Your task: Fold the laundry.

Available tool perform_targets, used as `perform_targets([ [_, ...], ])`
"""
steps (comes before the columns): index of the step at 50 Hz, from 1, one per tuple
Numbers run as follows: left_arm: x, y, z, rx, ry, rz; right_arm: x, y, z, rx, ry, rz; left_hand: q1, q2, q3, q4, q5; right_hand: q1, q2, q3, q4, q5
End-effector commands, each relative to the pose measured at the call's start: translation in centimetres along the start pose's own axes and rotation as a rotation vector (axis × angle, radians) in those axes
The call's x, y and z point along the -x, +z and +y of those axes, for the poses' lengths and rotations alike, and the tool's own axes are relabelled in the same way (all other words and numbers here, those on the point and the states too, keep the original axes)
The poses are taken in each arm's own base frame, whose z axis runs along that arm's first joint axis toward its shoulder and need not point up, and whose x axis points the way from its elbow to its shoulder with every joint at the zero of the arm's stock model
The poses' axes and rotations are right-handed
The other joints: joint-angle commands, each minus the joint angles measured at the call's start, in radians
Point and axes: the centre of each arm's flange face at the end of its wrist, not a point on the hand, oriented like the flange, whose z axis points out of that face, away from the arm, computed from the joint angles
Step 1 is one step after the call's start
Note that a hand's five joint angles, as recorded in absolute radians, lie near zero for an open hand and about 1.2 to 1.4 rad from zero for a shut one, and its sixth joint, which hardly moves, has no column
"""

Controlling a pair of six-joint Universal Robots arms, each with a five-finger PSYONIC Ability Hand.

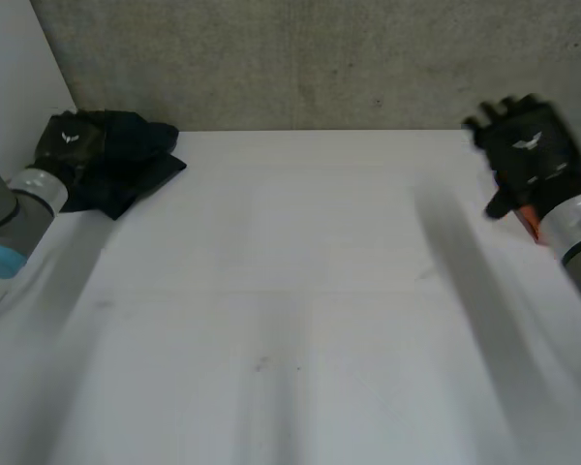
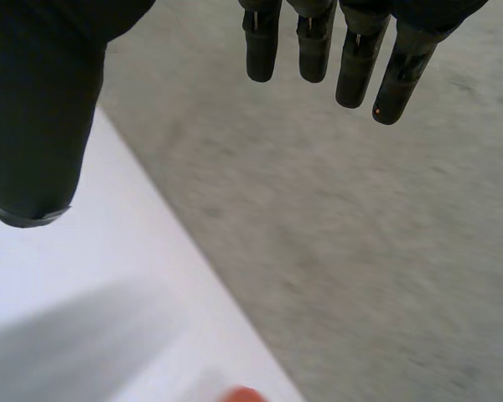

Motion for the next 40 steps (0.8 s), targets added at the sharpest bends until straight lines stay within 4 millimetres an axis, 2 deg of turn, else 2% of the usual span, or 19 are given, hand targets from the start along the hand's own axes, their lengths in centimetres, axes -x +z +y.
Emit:
perform_targets([
  [1, 0.0, 1.9, 5.3, 0.029, 0.131, 0.022, 4.1, -2.2, 1.1, 0.086, 0.035, -0.128, -0.017, -0.005, -0.004, -0.001, 0.006, -0.026, -0.045, -0.039, -0.061, -0.063],
  [7, 0.8, 2.8, 6.6, 0.017, 0.155, 0.003, 4.7, -2.8, 1.9, 0.132, 0.049, -0.157, 0.045, 0.057, 0.057, 0.061, 0.068, -0.026, -0.045, -0.039, -0.061, -0.063],
  [12, 0.7, 3.3, 7.2, 0.005, 0.163, 0.007, 4.8, -3.1, 2.2, 0.147, 0.053, -0.161, 0.101, 0.113, 0.113, 0.117, 0.124, -0.026, -0.045, -0.039, -0.061, -0.063],
  [20, 0.1, 4.0, 9.0, -0.01, 0.197, 0.03, 4.9, -3.9, 2.3, 0.159, 0.054, -0.162, 0.139, 0.151, 0.151, 0.155, 0.162, -0.026, -0.045, -0.039, -0.061, -0.063],
  [27, -0.8, 4.1, 10.1, -0.028, 0.237, 0.08, 4.8, -4.5, 2.0, 0.159, 0.053, -0.16, 0.268, 0.28, 0.28, 0.284, 0.291, -0.026, -0.045, -0.039, -0.061, -0.063],
  [32, -1.0, 4.3, 10.6, -0.032, 0.25, 0.084, 4.9, -5.0, 1.9, 0.161, 0.053, -0.161, 0.529, 0.541, 0.541, 0.545, 0.552, -0.026, -0.045, -0.039, -0.061, -0.063],
  [33, -1.0, 4.3, 10.7, -0.032, 0.255, 0.083, 4.9, -5.1, 1.9, 0.161, 0.053, -0.161, 0.678, 0.69, 0.69, 0.694, 0.701, -0.026, -0.045, -0.039, -0.061, -0.063],
  [40, -1.1, 4.3, 10.9, -0.036, 0.334, 0.08, 4.6, -5.3, 2.3, 0.172, 0.036, -0.155, 1.107, 1.119, 1.119, 1.123, 1.13, -0.026, -0.045, -0.039, -0.061, -0.063],
])
